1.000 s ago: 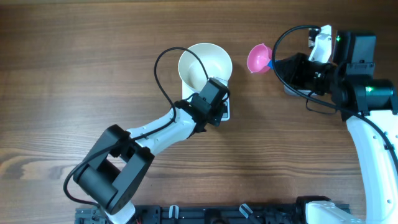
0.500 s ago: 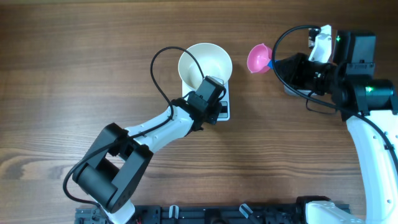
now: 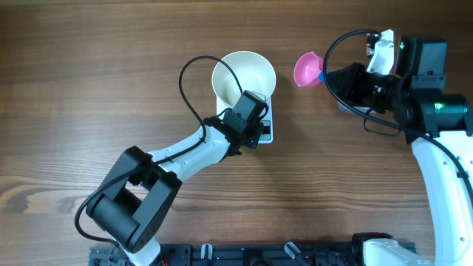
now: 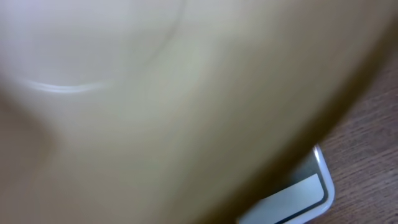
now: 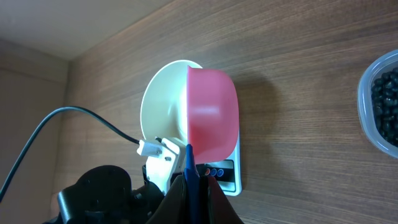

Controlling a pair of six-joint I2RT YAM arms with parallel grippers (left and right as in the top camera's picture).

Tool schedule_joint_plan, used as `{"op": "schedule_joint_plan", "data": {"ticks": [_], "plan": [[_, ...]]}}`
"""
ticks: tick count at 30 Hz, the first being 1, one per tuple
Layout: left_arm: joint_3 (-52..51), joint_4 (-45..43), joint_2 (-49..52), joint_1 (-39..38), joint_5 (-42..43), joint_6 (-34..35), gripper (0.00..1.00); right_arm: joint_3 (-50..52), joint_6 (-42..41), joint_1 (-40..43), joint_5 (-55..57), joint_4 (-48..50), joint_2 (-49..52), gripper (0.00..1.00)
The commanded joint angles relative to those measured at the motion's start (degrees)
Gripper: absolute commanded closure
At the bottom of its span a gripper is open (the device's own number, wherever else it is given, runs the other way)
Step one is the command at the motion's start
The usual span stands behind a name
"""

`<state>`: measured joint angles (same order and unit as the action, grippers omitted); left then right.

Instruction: Scoop item into bowl and weigh 150g on scale

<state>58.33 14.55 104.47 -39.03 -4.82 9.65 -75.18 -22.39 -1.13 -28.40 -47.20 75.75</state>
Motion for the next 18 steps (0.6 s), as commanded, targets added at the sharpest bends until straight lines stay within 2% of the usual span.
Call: {"op": "schedule_joint_plan", "data": {"ticks": [1,18], "plan": [[-1.03,0.57,0.94,0.15,1.57,-1.14,0.96,-0.96,0.98,0.02,0.59,0.02,-0.96,0.96],[-1.14,0.68,1.49,0.15,2.86,-1.99,0.96,-0.96,1.03,0.02,0.59,0.0,-0.96,0.96]]}}
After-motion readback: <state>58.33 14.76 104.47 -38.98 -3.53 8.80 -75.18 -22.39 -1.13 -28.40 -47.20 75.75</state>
